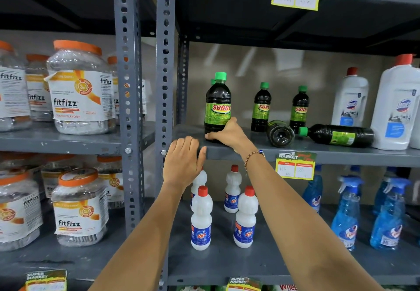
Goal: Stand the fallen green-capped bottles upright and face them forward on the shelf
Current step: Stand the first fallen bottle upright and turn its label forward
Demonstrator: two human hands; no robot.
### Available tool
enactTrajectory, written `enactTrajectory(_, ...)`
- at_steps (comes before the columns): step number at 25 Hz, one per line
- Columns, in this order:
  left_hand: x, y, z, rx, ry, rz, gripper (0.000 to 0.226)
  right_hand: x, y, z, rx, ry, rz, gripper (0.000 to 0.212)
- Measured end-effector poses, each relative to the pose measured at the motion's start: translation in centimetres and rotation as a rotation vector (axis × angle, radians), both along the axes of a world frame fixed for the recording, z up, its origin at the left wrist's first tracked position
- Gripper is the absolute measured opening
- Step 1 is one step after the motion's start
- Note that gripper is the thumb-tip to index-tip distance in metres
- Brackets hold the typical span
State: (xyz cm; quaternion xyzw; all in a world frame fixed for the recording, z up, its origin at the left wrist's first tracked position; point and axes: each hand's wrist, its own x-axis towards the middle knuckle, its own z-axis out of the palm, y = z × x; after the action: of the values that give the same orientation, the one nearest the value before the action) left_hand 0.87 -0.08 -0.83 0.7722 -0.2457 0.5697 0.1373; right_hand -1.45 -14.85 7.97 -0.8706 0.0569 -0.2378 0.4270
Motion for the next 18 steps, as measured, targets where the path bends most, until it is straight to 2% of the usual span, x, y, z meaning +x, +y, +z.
enactTrajectory(6, -0.1, -0.1, 0.0, 0.007, -0.016, 0.006, 0.042, -0.2, 0.6, -0.3, -0.077, -0.042, -0.072, 0.078)
enactTrajectory(10, -0.1, 0.0, 0.0, 0.011, 0.008, -0.011, 0.048, -0.2, 0.5, -0.3, -0.067, -0.022, -0.054, 0.079)
enactTrajectory(16, -1.5, -0.8, 1.9, -0.061, 0.187, 0.013, 0.041, -0.4, -2.1, 0.6, 0.099, 0.123, 0.088, 0.089)
enactTrajectory(18, -2.2, -1.3, 3.5, -0.114, 0.258, -0.005, 0.034, -0.1, -3.1, 0.6, 0.173, 0.103, 0.083, 0.085)
